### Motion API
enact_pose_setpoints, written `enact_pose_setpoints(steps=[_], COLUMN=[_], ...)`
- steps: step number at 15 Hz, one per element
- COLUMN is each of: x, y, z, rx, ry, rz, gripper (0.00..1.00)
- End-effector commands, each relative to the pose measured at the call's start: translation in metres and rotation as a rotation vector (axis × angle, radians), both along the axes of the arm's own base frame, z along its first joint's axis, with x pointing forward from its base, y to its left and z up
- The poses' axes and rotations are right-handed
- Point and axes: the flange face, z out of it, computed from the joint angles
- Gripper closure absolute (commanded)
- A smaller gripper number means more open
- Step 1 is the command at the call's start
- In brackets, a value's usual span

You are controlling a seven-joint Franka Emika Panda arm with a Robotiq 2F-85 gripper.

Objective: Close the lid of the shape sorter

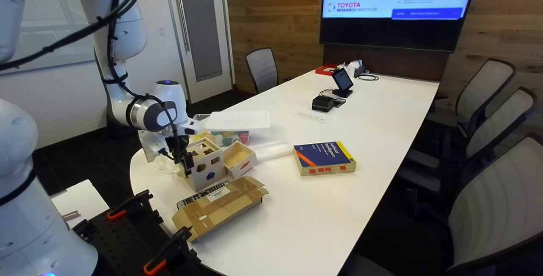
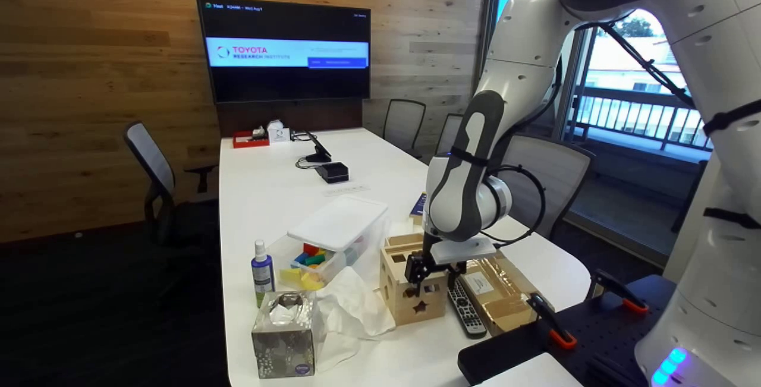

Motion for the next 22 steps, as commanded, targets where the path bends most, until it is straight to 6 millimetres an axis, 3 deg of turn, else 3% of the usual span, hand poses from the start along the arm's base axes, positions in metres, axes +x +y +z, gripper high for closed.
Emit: enact_pose_setpoints(steps=[1,5,9,16,19,22], x=[0.0,-0.008,-0.008,0.043,0.059,0.073], y=[0.006,0.003,-0.016,-0.056,-0.068,-0.079], z=[0.007,0.03,0.083,0.195,0.221,0.228], rx=[0.055,0.082,0.051,-0.058,-0.077,-0.074], ry=[-0.036,-0.018,-0.05,-0.133,-0.13,-0.117], rz=[0.074,0.148,0.189,0.295,0.307,0.341], gripper=[0.0,0.0,0.0,0.0,0.0,0.0])
